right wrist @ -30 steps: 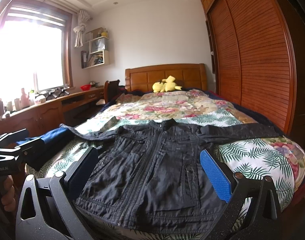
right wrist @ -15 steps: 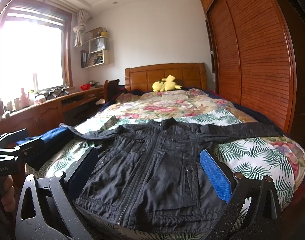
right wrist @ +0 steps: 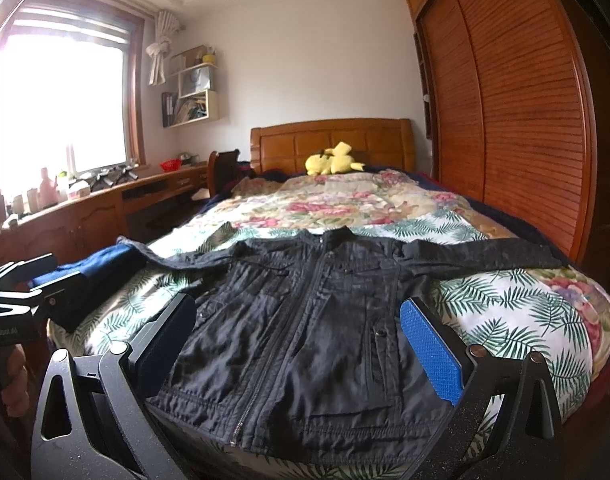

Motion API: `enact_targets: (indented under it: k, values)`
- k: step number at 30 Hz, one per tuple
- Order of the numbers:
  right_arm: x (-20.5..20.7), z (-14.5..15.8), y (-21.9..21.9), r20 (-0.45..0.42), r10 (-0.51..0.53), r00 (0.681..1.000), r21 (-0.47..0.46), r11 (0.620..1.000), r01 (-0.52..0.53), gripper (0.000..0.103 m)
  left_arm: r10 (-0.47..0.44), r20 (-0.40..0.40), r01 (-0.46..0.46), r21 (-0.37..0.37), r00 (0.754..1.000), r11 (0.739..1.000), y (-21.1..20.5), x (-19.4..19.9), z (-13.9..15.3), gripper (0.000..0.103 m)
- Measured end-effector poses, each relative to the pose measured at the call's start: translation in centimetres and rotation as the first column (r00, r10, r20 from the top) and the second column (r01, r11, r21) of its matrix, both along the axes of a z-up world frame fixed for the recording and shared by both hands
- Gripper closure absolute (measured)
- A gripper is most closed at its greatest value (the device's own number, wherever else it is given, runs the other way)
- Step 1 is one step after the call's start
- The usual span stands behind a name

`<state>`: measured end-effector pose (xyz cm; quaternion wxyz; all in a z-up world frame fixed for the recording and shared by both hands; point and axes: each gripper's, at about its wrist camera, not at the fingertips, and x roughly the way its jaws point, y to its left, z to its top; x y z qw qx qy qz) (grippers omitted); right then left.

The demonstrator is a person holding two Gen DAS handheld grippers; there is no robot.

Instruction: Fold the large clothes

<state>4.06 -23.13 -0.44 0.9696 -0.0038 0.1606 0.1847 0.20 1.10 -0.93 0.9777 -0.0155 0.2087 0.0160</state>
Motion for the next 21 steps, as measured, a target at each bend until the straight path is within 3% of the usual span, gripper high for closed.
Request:
enact_targets:
  k: [9,21]
  values:
    - [3.0,-1.7,1.2,-0.049,0.021,0.999,-0.018,1.0,-0.022,0.0,0.046,-0.043,-0.047,-0.01,0.998,0.999,2.2,1.8,-1.7,0.0]
    - [7.5,-2.9,4.2,-0.039,0.084,0.996,-0.054,0.995,-0.086,0.0,0.103,-0.075,-0.103,0.003,0.992,0.995,5.1,4.3,-3.4,0.0]
